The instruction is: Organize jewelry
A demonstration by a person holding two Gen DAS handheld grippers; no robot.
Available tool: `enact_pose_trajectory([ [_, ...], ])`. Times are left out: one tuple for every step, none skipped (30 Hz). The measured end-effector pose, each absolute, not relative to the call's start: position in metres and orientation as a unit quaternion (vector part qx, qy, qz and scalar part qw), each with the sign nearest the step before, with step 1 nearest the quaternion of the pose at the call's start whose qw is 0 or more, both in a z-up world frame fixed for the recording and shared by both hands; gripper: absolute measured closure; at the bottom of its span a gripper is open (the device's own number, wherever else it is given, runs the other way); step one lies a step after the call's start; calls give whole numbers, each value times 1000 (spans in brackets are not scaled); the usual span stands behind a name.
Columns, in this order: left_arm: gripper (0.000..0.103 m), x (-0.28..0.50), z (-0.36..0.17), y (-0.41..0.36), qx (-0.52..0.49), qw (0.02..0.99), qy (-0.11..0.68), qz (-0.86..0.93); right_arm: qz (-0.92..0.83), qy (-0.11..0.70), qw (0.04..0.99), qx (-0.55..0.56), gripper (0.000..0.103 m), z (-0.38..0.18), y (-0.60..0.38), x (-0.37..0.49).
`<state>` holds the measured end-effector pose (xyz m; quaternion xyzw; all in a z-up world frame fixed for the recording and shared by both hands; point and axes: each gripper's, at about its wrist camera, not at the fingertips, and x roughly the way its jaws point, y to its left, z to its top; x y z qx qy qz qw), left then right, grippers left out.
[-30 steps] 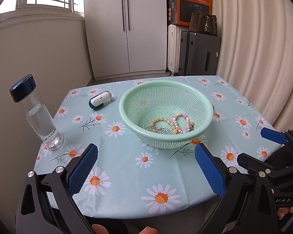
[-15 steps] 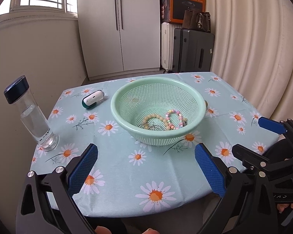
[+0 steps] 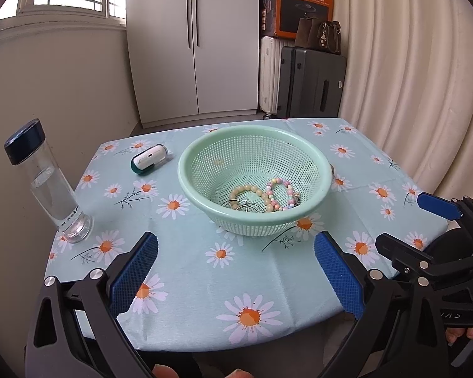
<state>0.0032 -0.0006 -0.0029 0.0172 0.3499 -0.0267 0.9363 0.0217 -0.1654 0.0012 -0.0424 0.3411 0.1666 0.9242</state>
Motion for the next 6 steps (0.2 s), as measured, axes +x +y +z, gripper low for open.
enact_pose_trajectory([
  [6,3,-3,-2,20,936,351,-26,167,341,924,-43,10,1,-165,22],
  [6,3,-4,-2,22,936,350,-24,166,340,925,-42,10,1,-166,22],
  [6,3,-4,-2,23,937,349,-22,165,339,925,-42,10,2,-166,22],
  [6,3,-4,-2,25,936,349,-22,165,340,925,-42,10,2,-166,22],
  [6,4,-4,-3,24,936,350,-23,163,340,925,-44,10,2,-167,22],
  [6,4,-4,-2,23,936,350,-23,161,340,926,-44,10,2,-166,22],
])
